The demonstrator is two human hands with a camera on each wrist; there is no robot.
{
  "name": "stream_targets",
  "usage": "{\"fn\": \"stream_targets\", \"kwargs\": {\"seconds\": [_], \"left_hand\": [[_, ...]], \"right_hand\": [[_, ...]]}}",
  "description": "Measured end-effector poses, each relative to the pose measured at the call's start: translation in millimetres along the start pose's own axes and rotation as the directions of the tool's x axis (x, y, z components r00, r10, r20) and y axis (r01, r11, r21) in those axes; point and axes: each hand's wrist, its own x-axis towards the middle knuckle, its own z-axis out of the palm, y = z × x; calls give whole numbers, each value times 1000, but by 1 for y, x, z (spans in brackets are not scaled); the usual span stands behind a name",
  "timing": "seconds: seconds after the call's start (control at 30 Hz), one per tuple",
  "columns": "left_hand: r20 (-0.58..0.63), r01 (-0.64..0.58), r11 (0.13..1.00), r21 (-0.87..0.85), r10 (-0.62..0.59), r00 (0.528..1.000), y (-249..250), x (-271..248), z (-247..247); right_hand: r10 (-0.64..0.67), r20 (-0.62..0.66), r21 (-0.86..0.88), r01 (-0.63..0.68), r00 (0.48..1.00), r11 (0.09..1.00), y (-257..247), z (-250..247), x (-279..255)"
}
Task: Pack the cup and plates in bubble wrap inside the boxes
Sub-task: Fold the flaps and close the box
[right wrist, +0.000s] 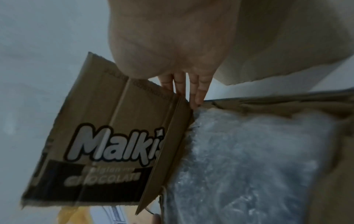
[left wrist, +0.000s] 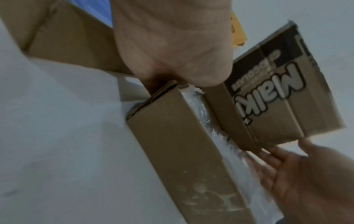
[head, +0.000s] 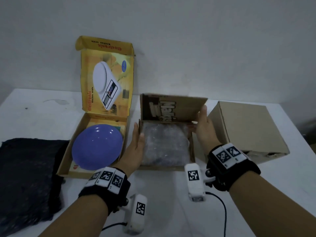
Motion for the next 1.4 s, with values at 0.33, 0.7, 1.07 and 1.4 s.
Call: {"fn": "stream_targets", "kwargs": {"seconds": [0.33,0.7,1.07,1.4], "left_hand": [[137,217,878,-427,-174,975,19,4,-17],[103,65,982,-180,-47,994,-6,6,-11],[110,30,987,156,-47,993,5,4,-3],[101,37,985,169,-55,993,2,3,-2]], "right_hand": [[95,266,-100,-70,959,993,25,-28,-19],[98,23,-387,-82,995,918,40,-19,-23],[-69,-42,-483,40,997,874,44,-18,-44],[586,261,69,-620,767,781,59,-16,-108]]}}
